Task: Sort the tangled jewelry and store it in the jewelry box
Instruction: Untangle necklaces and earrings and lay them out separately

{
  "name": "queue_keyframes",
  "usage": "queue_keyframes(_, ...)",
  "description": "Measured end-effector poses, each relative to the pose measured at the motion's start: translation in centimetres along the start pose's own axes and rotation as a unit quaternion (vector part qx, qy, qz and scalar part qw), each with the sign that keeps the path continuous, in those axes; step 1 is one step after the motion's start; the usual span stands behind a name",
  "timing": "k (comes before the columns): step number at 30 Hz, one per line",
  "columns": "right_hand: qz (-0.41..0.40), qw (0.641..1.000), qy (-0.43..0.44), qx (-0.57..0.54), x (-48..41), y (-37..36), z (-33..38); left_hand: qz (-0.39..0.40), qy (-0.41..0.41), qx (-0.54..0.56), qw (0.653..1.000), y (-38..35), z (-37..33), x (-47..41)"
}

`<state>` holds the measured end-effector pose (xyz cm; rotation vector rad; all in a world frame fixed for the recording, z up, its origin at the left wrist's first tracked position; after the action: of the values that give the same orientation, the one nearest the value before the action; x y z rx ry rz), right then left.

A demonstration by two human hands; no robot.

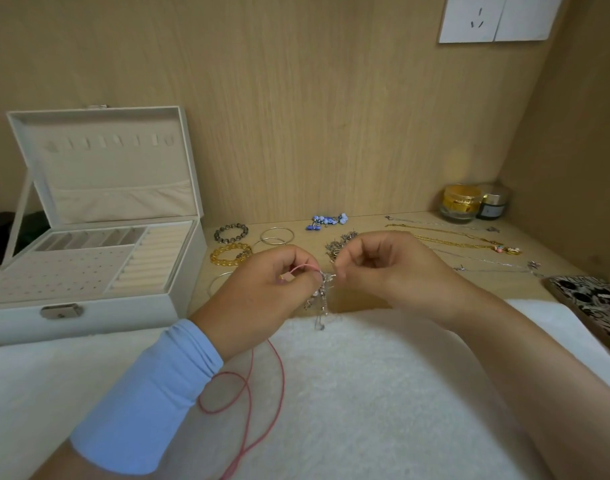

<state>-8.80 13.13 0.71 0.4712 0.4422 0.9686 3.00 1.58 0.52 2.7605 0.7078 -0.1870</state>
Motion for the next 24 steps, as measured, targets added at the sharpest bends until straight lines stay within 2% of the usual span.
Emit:
queue_keyframes(2,-0.011,1.000,-0.013,-0.011,0.1,0.2,-0.1,-0.012,-0.009,0.003,1.000,0.1,0.0,0.0)
queue_keyframes(9,0.037,0.999,-0.017,-0.029,0.3,-0.5,0.3,-0.014,-0.015,0.020,1.000,-0.1,0.0,0.0)
queue_keyframes(19,0.071,0.997,-0.016,0.034,0.4,-2.1,0.2,-0.050,0.027,0.043,0.997,-0.5,0.9,0.2)
queue_keyframes(22,0.070,0.997,-0.008,-0.001,0.3,-1.8,0.3,-0.058,0.042,0.077,0.994,-0.6,1.0,0.3)
queue_keyframes(24,0.058,0.998,-0.012,-0.033,0.2,-1.4,0.3,-0.059,0.040,0.062,0.996,-0.7,1.0,0.3)
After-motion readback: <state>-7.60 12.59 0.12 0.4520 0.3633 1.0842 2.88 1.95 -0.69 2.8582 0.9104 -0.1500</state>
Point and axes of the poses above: each hand's wrist, its own x-axis away from the middle knuckle, its own y-axis out of the back of the hand, z = x × y, the point moved 6 cm from there along -x, towards the middle knuckle, and after that the axes turned 11 degrees about x, right-handed, at the moved point
